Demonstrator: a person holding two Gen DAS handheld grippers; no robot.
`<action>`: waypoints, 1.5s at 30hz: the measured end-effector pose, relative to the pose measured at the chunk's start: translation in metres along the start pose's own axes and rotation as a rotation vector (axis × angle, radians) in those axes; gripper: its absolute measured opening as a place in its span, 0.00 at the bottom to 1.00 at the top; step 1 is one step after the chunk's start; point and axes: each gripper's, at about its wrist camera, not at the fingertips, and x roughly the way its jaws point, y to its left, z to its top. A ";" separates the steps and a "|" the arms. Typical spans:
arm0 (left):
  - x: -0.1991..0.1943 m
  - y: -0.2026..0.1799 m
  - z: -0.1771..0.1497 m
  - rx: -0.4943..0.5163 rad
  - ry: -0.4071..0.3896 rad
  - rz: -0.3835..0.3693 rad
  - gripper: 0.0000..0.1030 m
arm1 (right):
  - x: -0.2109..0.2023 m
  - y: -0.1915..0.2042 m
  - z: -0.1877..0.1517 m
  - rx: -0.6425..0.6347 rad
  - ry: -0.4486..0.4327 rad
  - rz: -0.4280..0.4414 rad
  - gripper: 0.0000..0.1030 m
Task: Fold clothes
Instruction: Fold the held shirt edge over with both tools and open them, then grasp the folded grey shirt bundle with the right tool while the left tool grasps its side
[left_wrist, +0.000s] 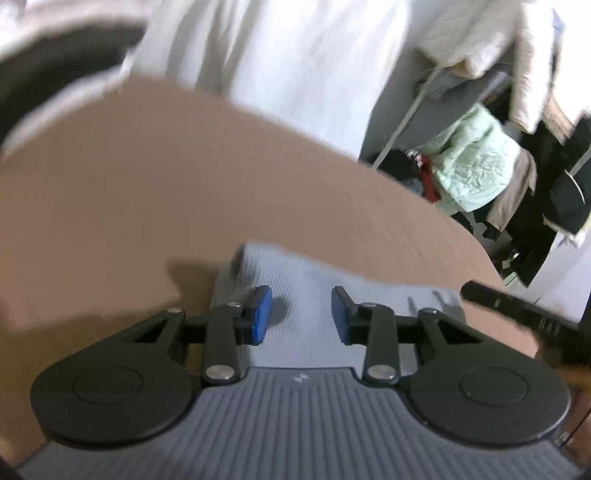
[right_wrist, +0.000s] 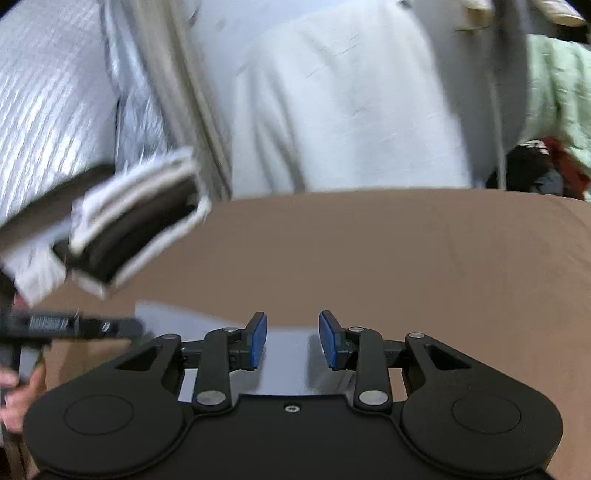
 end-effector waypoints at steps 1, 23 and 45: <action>0.006 0.003 -0.004 0.006 0.016 0.023 0.31 | 0.006 0.001 -0.003 -0.024 0.030 -0.019 0.35; -0.009 0.040 -0.001 -0.072 -0.042 0.287 0.45 | 0.015 -0.051 -0.018 0.266 0.199 -0.306 0.54; -0.023 0.041 -0.028 -0.254 0.226 0.023 0.74 | -0.001 -0.039 -0.059 0.693 0.386 -0.012 0.67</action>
